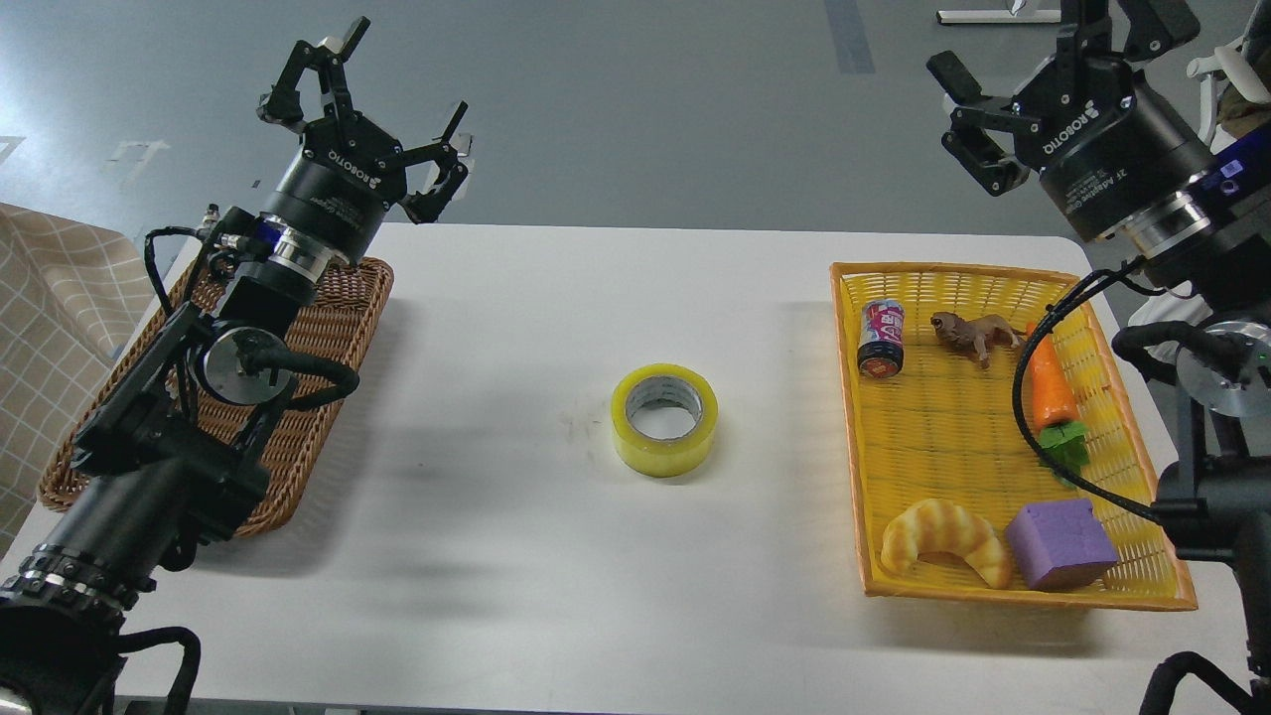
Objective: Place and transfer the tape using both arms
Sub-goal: 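Withdraw the right gripper back above the yellow basket, then reach the left gripper from the wicker basket toward the tape roll, then grasp the tape roll's rim with the left gripper, then carry the tape roll with the left gripper over the wicker basket, then lower the tape roll into the wicker basket and open the left gripper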
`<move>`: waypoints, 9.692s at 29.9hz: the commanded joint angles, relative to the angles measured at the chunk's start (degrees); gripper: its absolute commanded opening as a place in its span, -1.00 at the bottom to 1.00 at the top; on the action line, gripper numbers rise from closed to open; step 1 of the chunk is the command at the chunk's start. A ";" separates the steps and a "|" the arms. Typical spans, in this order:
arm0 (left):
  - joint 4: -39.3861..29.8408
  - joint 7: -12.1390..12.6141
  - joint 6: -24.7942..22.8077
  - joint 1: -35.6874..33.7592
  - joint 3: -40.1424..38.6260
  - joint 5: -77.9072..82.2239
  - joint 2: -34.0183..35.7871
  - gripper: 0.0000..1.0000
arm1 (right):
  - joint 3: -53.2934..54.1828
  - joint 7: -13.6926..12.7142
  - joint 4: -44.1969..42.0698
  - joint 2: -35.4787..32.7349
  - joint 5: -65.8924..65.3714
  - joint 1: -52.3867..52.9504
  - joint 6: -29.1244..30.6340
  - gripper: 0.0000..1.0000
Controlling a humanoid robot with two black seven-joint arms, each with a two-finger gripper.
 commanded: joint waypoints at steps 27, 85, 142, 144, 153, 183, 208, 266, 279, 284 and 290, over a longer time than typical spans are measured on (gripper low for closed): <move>0.17 0.04 0.00 -0.62 0.40 3.67 0.29 0.95 | -1.32 -1.36 -16.66 3.28 25.13 4.51 0.02 1.00; -9.41 -7.43 25.10 -6.32 27.54 90.58 9.86 0.95 | 2.72 -0.57 -16.57 -0.49 25.04 -3.32 0.02 1.00; 3.25 8.57 16.75 -19.52 56.04 102.91 -2.78 0.52 | 4.83 -0.48 -17.01 -0.50 25.13 -7.36 0.02 1.00; 3.25 8.57 16.75 -19.52 56.04 102.91 -2.78 0.52 | 4.83 -0.48 -17.01 -0.50 25.04 -7.53 0.02 1.00; 3.60 9.27 16.05 -18.91 56.12 102.82 -2.79 0.52 | 4.83 -0.48 -17.01 -0.50 25.13 -7.80 0.02 1.00; 5.53 10.68 13.15 -18.82 57.88 99.39 -4.54 -1.00 | 4.92 -0.39 -17.10 -0.50 25.13 -8.41 0.02 1.00; 2.19 8.66 13.23 -29.36 57.79 90.07 12.68 -1.00 | 5.00 -0.39 -17.28 -0.23 25.13 -8.50 0.02 1.00; 2.19 4.17 18.42 -9.94 57.88 87.53 40.81 -1.00 | 4.83 -0.39 -17.89 1.88 25.13 -8.15 0.02 1.00; 3.25 4.17 18.33 -9.94 57.88 82.43 40.37 0.52 | 4.92 -0.39 -17.89 1.88 25.13 -8.15 0.02 1.00; 3.07 4.00 18.25 -10.38 57.53 80.24 40.90 0.59 | 4.92 -0.39 -17.89 1.88 25.13 -8.15 0.02 1.00; 1.41 0.40 17.89 -14.94 57.00 68.82 41.42 0.64 | 4.92 -0.39 -17.89 1.96 25.13 -8.15 0.02 1.00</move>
